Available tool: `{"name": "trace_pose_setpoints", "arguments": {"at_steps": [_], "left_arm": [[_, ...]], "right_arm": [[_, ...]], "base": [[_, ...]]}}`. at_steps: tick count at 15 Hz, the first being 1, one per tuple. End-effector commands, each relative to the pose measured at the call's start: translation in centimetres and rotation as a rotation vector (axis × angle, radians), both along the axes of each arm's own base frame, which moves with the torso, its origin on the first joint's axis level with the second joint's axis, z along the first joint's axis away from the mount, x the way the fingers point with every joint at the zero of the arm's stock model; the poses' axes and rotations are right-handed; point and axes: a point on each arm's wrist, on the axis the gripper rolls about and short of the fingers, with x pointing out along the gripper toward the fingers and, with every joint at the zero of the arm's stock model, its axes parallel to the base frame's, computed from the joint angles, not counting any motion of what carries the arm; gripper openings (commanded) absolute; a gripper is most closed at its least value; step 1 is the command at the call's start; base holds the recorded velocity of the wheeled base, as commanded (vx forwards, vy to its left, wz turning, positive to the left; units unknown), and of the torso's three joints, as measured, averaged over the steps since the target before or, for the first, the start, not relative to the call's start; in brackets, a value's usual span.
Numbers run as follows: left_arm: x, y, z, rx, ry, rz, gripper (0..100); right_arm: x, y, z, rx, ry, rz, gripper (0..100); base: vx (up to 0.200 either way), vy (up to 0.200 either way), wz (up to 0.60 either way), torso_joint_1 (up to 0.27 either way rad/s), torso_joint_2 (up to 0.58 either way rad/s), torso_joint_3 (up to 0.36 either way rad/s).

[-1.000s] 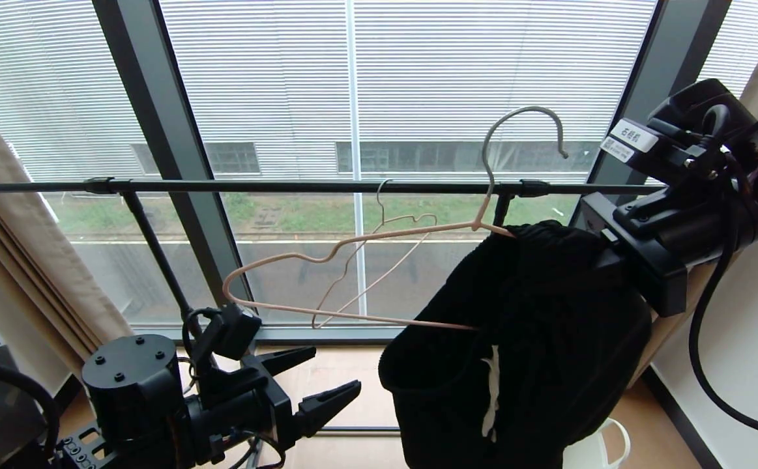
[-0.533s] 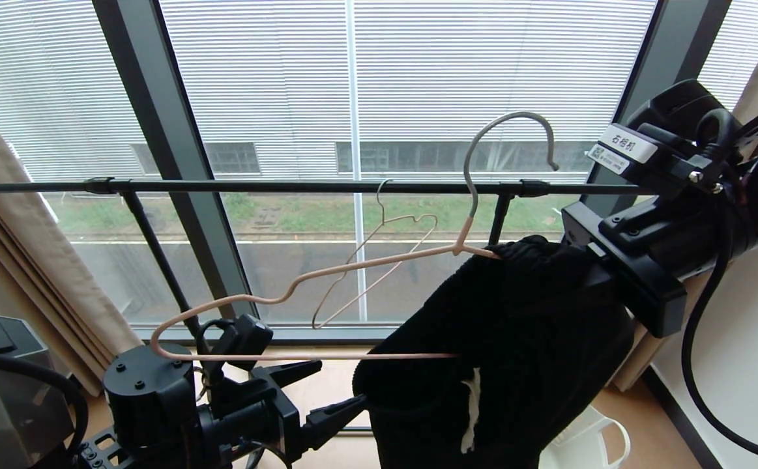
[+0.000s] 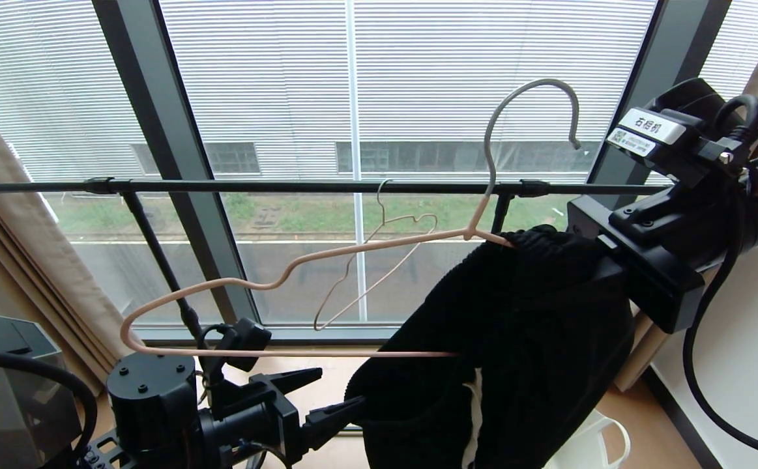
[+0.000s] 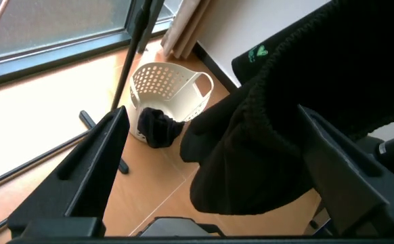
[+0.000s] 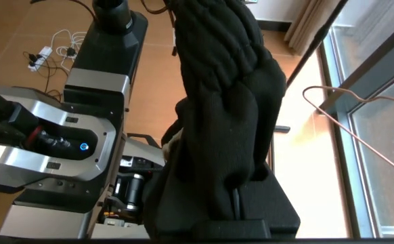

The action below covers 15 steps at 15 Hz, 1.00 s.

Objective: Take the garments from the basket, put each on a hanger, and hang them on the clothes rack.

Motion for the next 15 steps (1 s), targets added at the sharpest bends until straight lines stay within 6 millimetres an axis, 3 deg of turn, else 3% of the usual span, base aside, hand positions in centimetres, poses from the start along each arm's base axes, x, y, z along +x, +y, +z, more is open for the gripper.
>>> {"name": "trace_pose_setpoints", "arguments": {"at_steps": [1,7,8,13,15], "left_arm": [[0.0,-0.1,-0.1,0.0,0.002,-0.003,100],[-0.2,-0.5,-0.4,-0.001,0.026,-0.016,100],[-0.1,-0.6,-0.4,-0.005,0.029,-0.015,0],[-0.1,-0.6,-0.5,0.0,0.031,-0.012,0],[0.1,-0.4,-0.4,-0.003,0.027,-0.005,0]], "right_arm": [[0.1,0.0,-0.1,-0.001,0.002,0.001,0],[-0.4,0.8,-0.3,-0.003,0.014,0.033,0],[-0.5,0.9,-0.3,-0.003,0.014,0.041,0],[-0.5,0.9,-0.6,-0.006,0.023,0.04,0],[0.0,-0.1,-0.5,-0.004,0.021,0.0,0]], "base": [[0.0,0.0,0.0,0.0,0.0,0.0],[0.0,0.0,0.0,0.0,0.0,0.0],[0.0,0.0,0.0,0.0,0.0,0.0],[0.0,0.0,0.0,0.0,0.0,0.0],[0.0,0.0,0.0,0.0,0.0,0.0]]}}
